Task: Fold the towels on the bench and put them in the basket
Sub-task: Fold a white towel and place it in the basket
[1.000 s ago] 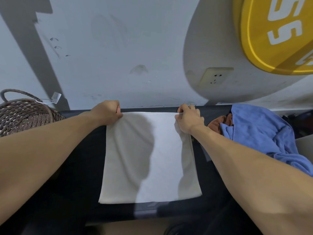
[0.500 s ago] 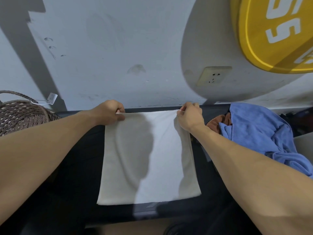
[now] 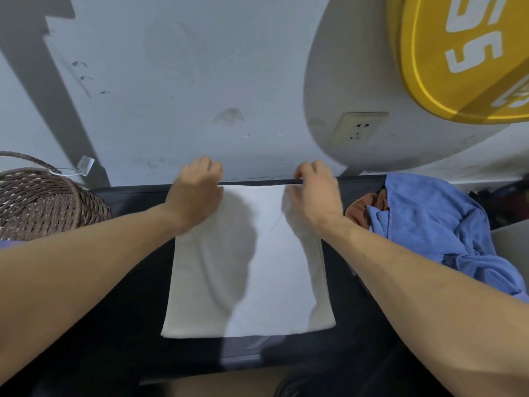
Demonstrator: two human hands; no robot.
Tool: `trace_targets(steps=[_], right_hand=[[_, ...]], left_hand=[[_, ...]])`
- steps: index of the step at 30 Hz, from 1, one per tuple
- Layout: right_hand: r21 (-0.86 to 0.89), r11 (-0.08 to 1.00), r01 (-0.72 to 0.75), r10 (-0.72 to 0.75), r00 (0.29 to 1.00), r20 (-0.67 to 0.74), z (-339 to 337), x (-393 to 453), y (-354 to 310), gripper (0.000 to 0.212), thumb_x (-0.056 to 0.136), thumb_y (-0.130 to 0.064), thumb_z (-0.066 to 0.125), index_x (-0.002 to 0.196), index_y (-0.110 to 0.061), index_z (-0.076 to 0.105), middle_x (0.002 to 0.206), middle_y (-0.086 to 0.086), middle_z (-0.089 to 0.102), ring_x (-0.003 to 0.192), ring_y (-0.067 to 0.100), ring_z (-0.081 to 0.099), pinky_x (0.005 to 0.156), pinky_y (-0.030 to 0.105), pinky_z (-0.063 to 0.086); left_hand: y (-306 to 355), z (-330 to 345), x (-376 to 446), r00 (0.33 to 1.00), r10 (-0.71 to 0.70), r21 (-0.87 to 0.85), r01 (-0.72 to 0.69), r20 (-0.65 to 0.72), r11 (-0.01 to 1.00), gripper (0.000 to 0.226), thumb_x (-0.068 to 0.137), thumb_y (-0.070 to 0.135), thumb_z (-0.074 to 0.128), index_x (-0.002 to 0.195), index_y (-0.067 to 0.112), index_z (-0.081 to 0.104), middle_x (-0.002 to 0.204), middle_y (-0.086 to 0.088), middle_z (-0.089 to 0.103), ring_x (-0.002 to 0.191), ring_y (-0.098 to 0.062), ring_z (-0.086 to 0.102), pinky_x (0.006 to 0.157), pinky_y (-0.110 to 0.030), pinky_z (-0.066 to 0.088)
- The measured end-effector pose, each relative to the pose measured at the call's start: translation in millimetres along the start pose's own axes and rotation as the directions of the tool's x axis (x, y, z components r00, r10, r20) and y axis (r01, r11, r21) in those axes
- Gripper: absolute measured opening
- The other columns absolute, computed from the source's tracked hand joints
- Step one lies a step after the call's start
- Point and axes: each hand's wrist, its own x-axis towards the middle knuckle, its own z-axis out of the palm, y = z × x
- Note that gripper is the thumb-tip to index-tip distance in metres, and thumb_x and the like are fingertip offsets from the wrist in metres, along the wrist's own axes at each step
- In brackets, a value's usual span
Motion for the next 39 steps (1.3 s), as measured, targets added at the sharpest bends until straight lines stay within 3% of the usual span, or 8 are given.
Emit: trace_targets(steps=[3,6,8,15,19,24,31,39], right_hand=[[0.159,0.973,0.165,-0.212,0.912,0.352,1,-28,-29,0.010,0.084,-0.018,0.063,0.093,-0.021,0.062,0.093,0.002,0.062,0.090,0.028,0.060,0.082,0.033,0.049],[0.113,0.959,0.259,-0.267,0.696,0.666,21,-62,-30,0.048,0.079,-0.031,0.075,0.121,-0.023,0.055,0.109,0.006,0.055,0.095,0.028,0.058,0.078,0.033,0.046],[0.025,0.970,0.240,-0.197,0.730,0.655,28,-69,-15,0.066,0.073,-0.042,0.079,0.127,-0.030,0.043,0.116,0.003,0.043,0.098,0.028,0.055,0.074,0.035,0.042],[-0.234,0.970,-0.063,0.166,0.878,0.448,4,-65,24,0.088,0.063,-0.057,0.080,0.131,-0.029,0.033,0.118,0.005,0.030,0.112,0.030,0.040,0.082,0.042,0.046],[-0.206,0.979,0.014,0.060,0.935,0.349,0,-96,14,0.063,0.072,-0.038,0.072,0.123,-0.019,0.041,0.109,0.005,0.033,0.106,0.031,0.046,0.072,0.036,0.043],[-0.348,0.934,-0.075,0.248,0.839,0.485,-8,-134,12,0.061,0.079,-0.051,0.064,0.124,-0.012,0.048,0.122,0.010,0.058,0.106,0.030,0.062,0.080,0.035,0.048],[-0.354,0.854,-0.381,0.518,0.559,0.647,-37,-153,13,0.035,0.085,-0.036,0.071,0.071,-0.008,0.055,0.062,0.007,0.060,0.049,0.019,0.058,0.054,0.025,0.056],[-0.246,0.783,-0.571,0.564,0.485,0.668,-38,-168,2,0.016,0.093,-0.013,0.060,0.106,-0.004,0.060,0.100,0.017,0.062,0.083,0.022,0.058,0.090,0.033,0.056]], left_hand=[[31,-5,-21,0.964,0.009,-0.239,0.057,0.267,0.969,0.016,0.091,0.033,0.060,0.092,0.021,0.050,0.091,0.005,0.052,0.084,-0.021,0.052,0.072,-0.034,0.040],[36,-7,-54,0.852,0.135,-0.200,-0.037,0.506,0.979,0.027,0.089,0.048,0.056,0.102,0.025,0.049,0.098,0.008,0.054,0.088,-0.017,0.054,0.071,-0.030,0.040],[23,-10,-73,0.790,0.167,-0.140,-0.103,0.590,0.985,0.043,0.085,0.053,0.057,0.118,0.029,0.045,0.109,0.007,0.050,0.099,-0.016,0.053,0.083,-0.033,0.046],[-3,-26,-122,0.904,-0.104,-0.004,0.116,0.415,0.993,0.062,0.084,0.058,0.061,0.130,0.019,0.045,0.120,0.000,0.048,0.109,-0.020,0.052,0.089,-0.037,0.046],[10,-29,-159,0.744,-0.347,-0.045,0.451,0.571,0.892,0.049,0.080,0.060,0.065,0.098,0.019,0.047,0.094,0.005,0.055,0.080,-0.012,0.054,0.064,-0.030,0.042],[26,-28,-193,0.656,-0.456,-0.079,0.617,0.601,0.783,0.042,0.074,0.047,0.074,0.076,0.014,0.047,0.073,0.002,0.056,0.063,-0.014,0.054,0.050,-0.028,0.035],[16,-44,-215,0.624,-0.526,-0.195,0.732,0.578,0.653,0.021,0.076,0.030,0.082,0.068,0.017,0.067,0.069,0.005,0.068,0.066,-0.010,0.063,0.061,-0.027,0.045],[10,-55,-216,0.453,-0.510,-0.234,0.869,0.731,0.437,0.025,0.083,0.022,0.071,0.071,0.002,0.063,0.062,-0.011,0.058,0.050,-0.024,0.051,0.048,-0.026,0.042]])
